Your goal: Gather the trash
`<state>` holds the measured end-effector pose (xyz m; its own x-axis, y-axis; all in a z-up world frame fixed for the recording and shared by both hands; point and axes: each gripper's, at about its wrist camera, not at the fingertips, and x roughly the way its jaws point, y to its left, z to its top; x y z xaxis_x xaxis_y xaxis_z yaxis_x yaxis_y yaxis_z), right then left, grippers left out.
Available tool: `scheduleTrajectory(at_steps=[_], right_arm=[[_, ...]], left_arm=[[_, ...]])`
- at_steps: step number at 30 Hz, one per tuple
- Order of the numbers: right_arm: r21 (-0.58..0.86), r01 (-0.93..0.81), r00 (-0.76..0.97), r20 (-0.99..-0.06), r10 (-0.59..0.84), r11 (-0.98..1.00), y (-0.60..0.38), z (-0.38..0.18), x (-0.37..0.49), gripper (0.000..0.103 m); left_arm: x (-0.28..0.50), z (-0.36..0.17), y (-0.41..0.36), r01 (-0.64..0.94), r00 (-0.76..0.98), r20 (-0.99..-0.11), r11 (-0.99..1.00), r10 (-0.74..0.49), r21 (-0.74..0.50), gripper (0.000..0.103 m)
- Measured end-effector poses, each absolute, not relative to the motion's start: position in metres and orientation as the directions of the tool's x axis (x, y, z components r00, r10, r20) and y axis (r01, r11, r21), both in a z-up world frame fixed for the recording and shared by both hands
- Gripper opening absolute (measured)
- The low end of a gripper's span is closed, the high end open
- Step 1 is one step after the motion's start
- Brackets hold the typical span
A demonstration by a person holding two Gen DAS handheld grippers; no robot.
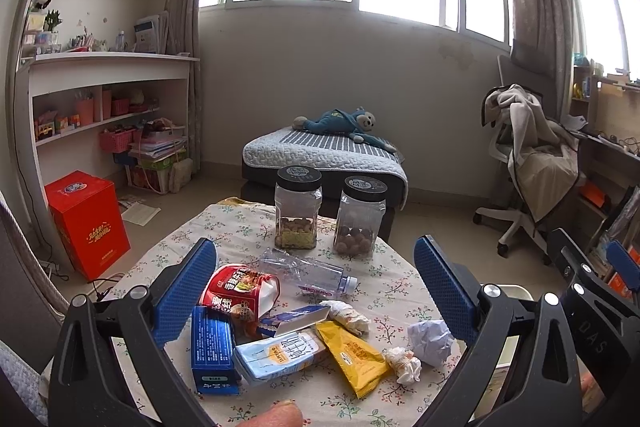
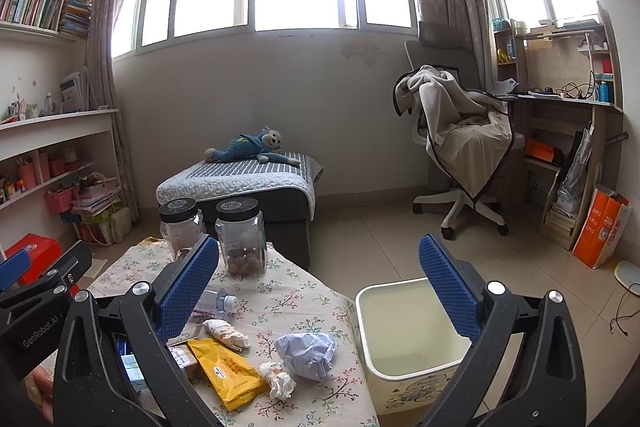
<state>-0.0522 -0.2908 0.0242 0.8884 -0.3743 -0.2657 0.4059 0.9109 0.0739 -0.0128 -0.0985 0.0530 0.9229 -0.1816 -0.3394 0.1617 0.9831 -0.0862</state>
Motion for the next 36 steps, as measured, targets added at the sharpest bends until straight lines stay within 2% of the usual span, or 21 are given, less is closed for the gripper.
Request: scheduleTrajectory(at_steps=[8, 13, 16, 20, 22, 26, 30, 36], right_arm=[[0.056, 0.404, 0.885, -0.278, -0.374, 0.913, -0.291, 0.026, -0.051, 0.096], [0.059, 0.394, 0.869, -0.348, -0.352, 0.917, -0.295, 0.019, -0.045, 0.096], [0.050, 0.385, 0.839, -0.434, -0.327, 0.922, -0.300, 0.011, -0.037, 0.096], [0.003, 0.361, 0.779, -0.550, -0.300, 0.933, -0.302, 0.002, -0.023, 0.096], [-0.024, 0.343, 0.746, -0.600, -0.288, 0.939, -0.302, -0.003, -0.017, 0.096], [0.026, 0.313, 0.683, -0.701, -0.206, 0.949, -0.309, -0.025, -0.003, 0.096], [0.083, 0.289, 0.628, -0.769, -0.123, 0.954, -0.311, -0.042, 0.006, 0.096], [0.026, 0.216, 0.563, -0.820, -0.103, 0.976, -0.296, -0.064, 0.016, 0.096]], left_arm=[[-0.012, 0.051, -0.099, 0.157, 0.922, -0.346, 0.984, -0.176, -0.083, 0.096], [-0.009, 0.047, -0.099, 0.141, 0.911, -0.383, 0.988, -0.154, -0.062, 0.096], [0.001, 0.037, -0.098, 0.138, 0.868, -0.477, 0.990, -0.137, -0.033, 0.096], [0.018, 0.012, -0.094, 0.178, 0.738, -0.663, 0.984, -0.124, 0.014, 0.096], [0.027, -0.009, -0.091, 0.227, 0.630, -0.769, 0.973, -0.111, 0.045, 0.096], [0.039, -0.065, -0.072, 0.300, 0.341, -0.938, 0.953, -0.058, 0.051, 0.096], [0.034, -0.109, -0.053, 0.319, 0.146, -0.989, 0.947, -0.012, 0.036, 0.096], [0.016, -0.145, -0.052, 0.373, 0.013, -0.999, 0.927, 0.030, 0.032, 0.096]])
